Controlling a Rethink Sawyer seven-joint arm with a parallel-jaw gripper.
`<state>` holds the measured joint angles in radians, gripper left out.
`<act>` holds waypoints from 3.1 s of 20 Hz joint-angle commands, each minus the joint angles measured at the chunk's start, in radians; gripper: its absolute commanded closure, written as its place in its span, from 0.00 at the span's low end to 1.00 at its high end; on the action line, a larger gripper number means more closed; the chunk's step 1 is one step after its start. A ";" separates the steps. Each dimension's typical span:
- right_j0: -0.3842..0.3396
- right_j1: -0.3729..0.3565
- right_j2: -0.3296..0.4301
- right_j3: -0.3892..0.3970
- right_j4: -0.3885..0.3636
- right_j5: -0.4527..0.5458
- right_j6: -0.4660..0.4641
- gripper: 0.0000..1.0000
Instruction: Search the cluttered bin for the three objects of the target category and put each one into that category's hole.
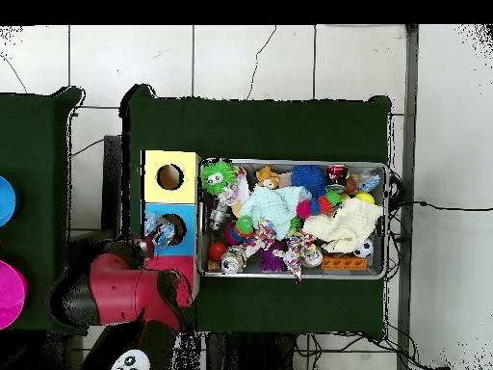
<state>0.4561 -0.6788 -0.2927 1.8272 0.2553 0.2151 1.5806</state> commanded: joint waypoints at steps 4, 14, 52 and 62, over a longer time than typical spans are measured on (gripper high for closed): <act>-0.022 0.031 0.027 -0.022 0.029 0.102 0.220 0.00; 0.016 0.015 -0.053 -0.053 0.010 0.159 0.216 0.00; 0.020 0.042 -0.026 -0.030 0.042 0.155 0.241 0.00; 0.014 0.022 -0.033 -0.029 0.034 0.164 0.233 0.00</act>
<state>0.4887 -0.6642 -0.3571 1.8118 0.2590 0.2777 1.5806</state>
